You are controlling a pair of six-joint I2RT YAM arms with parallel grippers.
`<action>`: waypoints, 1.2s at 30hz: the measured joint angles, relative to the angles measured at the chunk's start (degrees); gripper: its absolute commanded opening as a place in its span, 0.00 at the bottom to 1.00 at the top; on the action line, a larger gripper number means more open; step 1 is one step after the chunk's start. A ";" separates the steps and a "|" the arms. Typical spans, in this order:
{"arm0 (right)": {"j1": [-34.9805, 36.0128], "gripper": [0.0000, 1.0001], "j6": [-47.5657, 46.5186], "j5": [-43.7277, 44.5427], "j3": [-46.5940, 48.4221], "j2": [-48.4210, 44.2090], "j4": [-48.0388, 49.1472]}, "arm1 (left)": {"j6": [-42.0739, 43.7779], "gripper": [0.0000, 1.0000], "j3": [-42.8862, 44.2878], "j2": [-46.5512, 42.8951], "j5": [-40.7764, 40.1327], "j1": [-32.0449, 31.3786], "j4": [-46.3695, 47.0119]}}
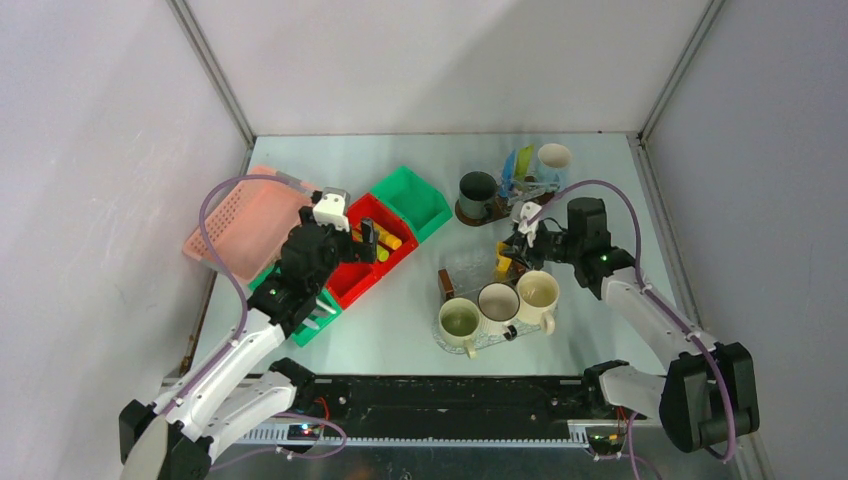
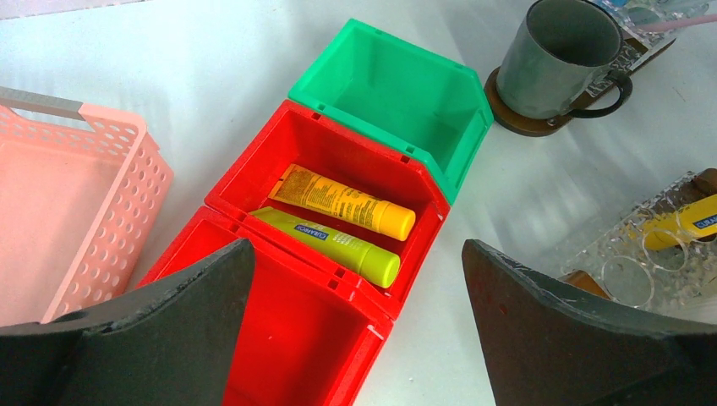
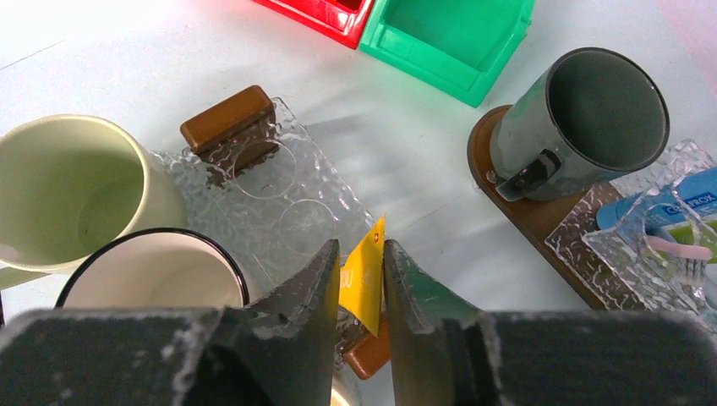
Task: Prepare toiletry sets of a toothbrush and toothpaste on the tray
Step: Place the toothpaste in the toothpaste holder, then pick up the toothpaste from the storage box.
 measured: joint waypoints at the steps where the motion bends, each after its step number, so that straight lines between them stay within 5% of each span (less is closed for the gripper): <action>1: 0.00 0.33 0.00 0.00 0.00 -0.17 -0.04 | -0.02 1.00 0.00 0.00 0.00 0.00 -0.02; 14: 0.11 0.77 7.69 7.30 -0.04 -13.75 1.01 | -7.89 1.00 3.50 3.58 -0.66 0.00 -4.59; 20: 0.11 0.78 15.15 14.40 0.57 -20.28 -0.07 | -17.79 0.99 13.70 12.22 -3.28 0.00 -12.70; 27: 0.11 0.78 21.59 23.21 3.80 -23.45 -5.84 | -29.24 0.86 26.95 23.87 -7.17 -0.24 -26.01; 36: 0.13 0.78 23.54 28.15 3.91 -27.47 -11.19 | -39.85 0.52 41.68 39.41 -9.07 -0.46 -38.40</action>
